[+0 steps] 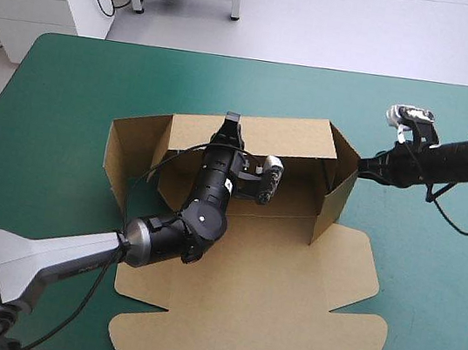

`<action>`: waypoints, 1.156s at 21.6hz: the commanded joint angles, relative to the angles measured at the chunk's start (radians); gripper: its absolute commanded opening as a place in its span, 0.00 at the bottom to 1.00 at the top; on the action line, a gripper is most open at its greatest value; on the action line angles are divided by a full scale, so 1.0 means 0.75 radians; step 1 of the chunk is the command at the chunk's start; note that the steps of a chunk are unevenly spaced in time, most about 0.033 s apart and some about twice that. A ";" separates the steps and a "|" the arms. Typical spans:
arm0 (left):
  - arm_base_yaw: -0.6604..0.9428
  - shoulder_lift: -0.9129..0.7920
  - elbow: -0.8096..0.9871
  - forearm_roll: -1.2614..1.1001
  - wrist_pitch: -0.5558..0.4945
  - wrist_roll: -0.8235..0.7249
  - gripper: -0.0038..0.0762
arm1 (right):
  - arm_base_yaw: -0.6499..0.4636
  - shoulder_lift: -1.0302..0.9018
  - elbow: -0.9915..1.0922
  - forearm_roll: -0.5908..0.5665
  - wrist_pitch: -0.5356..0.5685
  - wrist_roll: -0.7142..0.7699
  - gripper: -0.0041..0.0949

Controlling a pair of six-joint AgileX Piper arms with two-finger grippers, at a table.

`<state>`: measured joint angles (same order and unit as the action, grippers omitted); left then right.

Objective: Fold the box

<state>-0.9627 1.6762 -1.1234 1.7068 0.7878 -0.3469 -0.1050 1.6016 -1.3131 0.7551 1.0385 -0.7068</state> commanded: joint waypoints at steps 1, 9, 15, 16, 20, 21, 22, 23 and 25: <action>-0.008 -0.059 -0.027 0.107 0.057 0.014 0.04 | -0.001 -0.147 0.173 0.249 -0.241 -0.380 0.02; -0.008 -0.059 -0.027 0.107 0.060 0.014 0.04 | -0.006 -0.222 0.412 0.489 -0.219 -0.929 0.06; -0.008 -0.059 -0.027 0.107 0.060 0.014 0.04 | -0.006 -0.216 0.412 0.442 -0.144 -0.957 0.64; -0.008 -0.059 -0.027 0.107 0.060 0.014 0.04 | 0.000 -0.209 0.412 0.439 -0.182 -0.957 0.73; -0.008 -0.059 -0.027 0.107 0.060 0.014 0.04 | 0.155 -0.163 0.417 0.406 -0.388 -0.788 0.77; -0.008 -0.059 -0.027 0.107 0.060 0.014 0.04 | 0.211 -0.163 0.417 0.371 -0.482 -0.754 0.77; -0.008 -0.059 -0.027 0.107 0.060 0.014 0.04 | 0.246 -0.168 0.417 0.357 -0.541 -0.728 0.77; -0.008 -0.059 -0.027 0.107 0.062 0.014 0.04 | 0.277 -0.181 0.417 0.343 -0.594 -0.704 0.77; -0.008 -0.059 -0.027 0.107 0.062 0.014 0.04 | 0.320 -0.205 0.423 0.332 -0.685 -0.664 0.77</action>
<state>-0.9627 1.6762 -1.1234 1.7060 0.7887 -0.3469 0.0939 1.5072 -0.9756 0.9844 0.6279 -1.2472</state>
